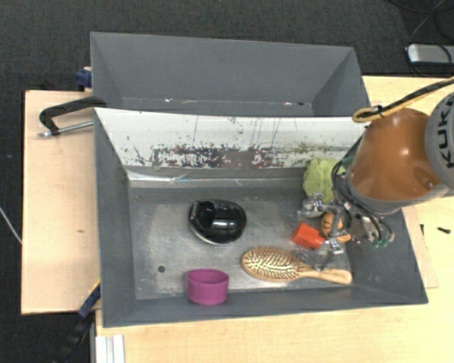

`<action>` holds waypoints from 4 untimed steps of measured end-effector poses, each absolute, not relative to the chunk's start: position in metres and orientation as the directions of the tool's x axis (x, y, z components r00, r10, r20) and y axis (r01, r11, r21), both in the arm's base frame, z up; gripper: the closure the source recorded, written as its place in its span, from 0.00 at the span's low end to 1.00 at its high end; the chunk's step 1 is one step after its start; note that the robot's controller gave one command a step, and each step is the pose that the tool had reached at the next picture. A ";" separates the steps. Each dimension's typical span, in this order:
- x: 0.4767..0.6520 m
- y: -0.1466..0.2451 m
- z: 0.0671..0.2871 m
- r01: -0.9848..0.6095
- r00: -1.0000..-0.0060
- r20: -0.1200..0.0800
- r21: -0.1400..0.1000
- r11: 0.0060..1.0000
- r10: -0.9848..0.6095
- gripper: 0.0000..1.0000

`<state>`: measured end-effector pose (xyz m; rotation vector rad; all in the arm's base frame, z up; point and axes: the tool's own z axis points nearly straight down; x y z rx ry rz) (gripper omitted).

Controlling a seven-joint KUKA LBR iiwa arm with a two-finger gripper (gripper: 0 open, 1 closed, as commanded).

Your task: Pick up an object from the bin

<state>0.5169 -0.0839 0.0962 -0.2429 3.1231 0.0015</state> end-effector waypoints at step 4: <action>0.495 -0.067 0.072 -0.515 -0.857 -0.007 -0.005 0.857 -0.515 1.00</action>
Offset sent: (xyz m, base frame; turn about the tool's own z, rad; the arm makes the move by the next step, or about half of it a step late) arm -0.0222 -0.0032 0.0038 -0.2557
